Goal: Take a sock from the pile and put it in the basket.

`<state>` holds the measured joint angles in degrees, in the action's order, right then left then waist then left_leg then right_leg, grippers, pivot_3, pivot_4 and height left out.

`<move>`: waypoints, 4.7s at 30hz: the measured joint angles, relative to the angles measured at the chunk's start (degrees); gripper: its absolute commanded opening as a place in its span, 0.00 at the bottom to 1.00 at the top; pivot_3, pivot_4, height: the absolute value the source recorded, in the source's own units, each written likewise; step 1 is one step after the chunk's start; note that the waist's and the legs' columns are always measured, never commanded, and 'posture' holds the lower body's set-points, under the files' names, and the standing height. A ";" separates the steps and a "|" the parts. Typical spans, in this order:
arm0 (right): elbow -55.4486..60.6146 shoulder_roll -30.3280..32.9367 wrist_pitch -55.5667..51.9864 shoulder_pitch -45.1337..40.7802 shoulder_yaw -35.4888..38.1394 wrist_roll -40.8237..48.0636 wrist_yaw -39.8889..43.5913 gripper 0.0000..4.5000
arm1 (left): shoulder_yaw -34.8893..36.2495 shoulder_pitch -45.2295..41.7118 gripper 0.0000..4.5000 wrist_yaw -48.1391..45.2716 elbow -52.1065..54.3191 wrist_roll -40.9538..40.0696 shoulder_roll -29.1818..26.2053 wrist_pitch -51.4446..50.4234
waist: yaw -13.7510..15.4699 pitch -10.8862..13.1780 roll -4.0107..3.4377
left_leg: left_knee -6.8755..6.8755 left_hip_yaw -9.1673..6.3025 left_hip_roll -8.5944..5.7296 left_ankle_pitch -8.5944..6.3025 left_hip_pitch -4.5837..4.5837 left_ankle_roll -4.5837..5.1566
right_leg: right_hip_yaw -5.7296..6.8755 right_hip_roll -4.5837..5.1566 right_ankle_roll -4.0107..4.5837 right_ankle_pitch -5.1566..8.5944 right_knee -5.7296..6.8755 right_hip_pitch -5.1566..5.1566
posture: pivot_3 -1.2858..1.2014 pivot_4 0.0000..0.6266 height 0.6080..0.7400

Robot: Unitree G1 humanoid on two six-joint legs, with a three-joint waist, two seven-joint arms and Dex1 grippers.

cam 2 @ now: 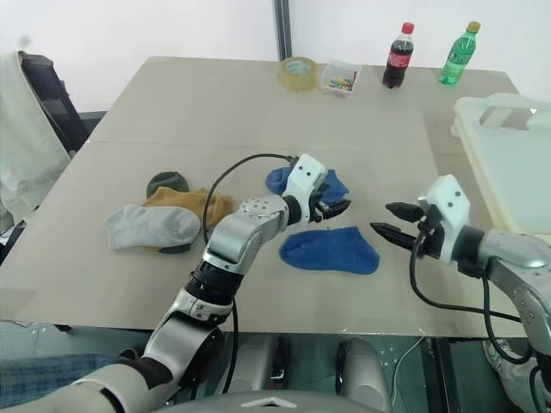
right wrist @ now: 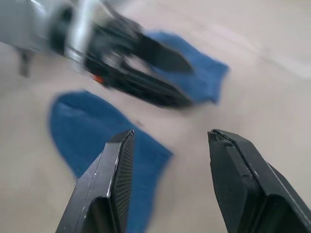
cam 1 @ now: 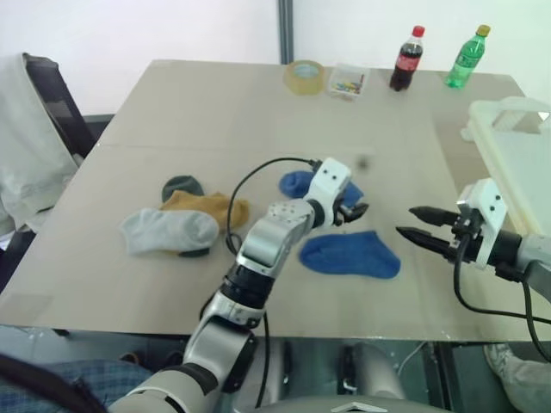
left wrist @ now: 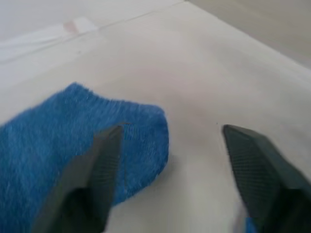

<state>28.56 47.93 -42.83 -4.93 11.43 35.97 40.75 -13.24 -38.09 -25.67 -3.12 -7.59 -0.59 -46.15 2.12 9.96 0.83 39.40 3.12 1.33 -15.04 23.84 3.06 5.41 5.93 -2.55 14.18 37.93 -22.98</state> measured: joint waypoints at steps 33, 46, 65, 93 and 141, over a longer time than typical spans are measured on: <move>-34.78 -28.97 4.74 -27.30 -18.64 -21.84 -13.96 0.54 | 7.14 -6.39 0.74 -13.02 -23.37 1.44 -23.14 17.07 | -1.54 0.06 0.07 | -0.07 0.35 -0.04 0.08 0.06 -0.13 | -0.23 -0.05 -0.06 -0.06 0.12 -0.29 | 0.52 0.24 0.96; -31.09 -30.18 -2.95 -27.59 -11.22 -13.59 -11.85 0.54 | 6.98 -6.38 0.74 -12.91 -23.57 2.83 -22.40 18.14 | -1.41 0.06 0.07 | -0.07 0.35 -0.04 0.07 0.05 -0.12 | -0.23 -0.05 -0.05 -0.07 0.15 -0.28 | 0.52 0.24 0.96; -36.55 -32.24 0.60 -30.38 -15.86 -20.06 -13.58 0.34 | 6.71 -6.36 0.11 -13.56 -23.30 3.08 -20.25 17.75 | -1.38 0.05 0.06 | -0.06 0.35 -0.04 0.07 0.02 -0.12 | -0.24 -0.03 -0.06 -0.08 0.18 -0.27 | 0.52 0.24 0.96; -2.01 -16.89 -21.54 -20.00 -8.37 -11.97 -8.11 0.01 | 15.03 12.45 0.00 -10.03 27.54 -21.81 -14.78 -19.69 | -1.58 0.05 0.05 | -0.08 0.28 0.09 0.07 0.40 -0.12 | -0.27 0.00 -0.07 -0.08 0.07 -0.57 | 0.52 0.24 0.96; 14.68 -8.91 -33.21 -4.31 -4.29 -1.19 -15.95 0.11 | 3.69 24.68 0.00 1.70 36.01 -20.66 -22.17 -15.07 | -1.23 0.07 0.07 | -0.11 0.25 0.10 -0.08 0.00 0.12 | -0.34 -0.09 -0.05 -0.06 0.02 -0.23 | 0.52 0.24 0.96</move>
<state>43.24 39.02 -76.04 -9.24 7.14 34.78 24.79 -9.55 -13.41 -23.97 32.90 -28.25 -22.77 -61.22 0.90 10.03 0.90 39.29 3.37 1.44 -15.12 23.84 3.19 5.06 5.84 -2.60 14.13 37.94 -23.20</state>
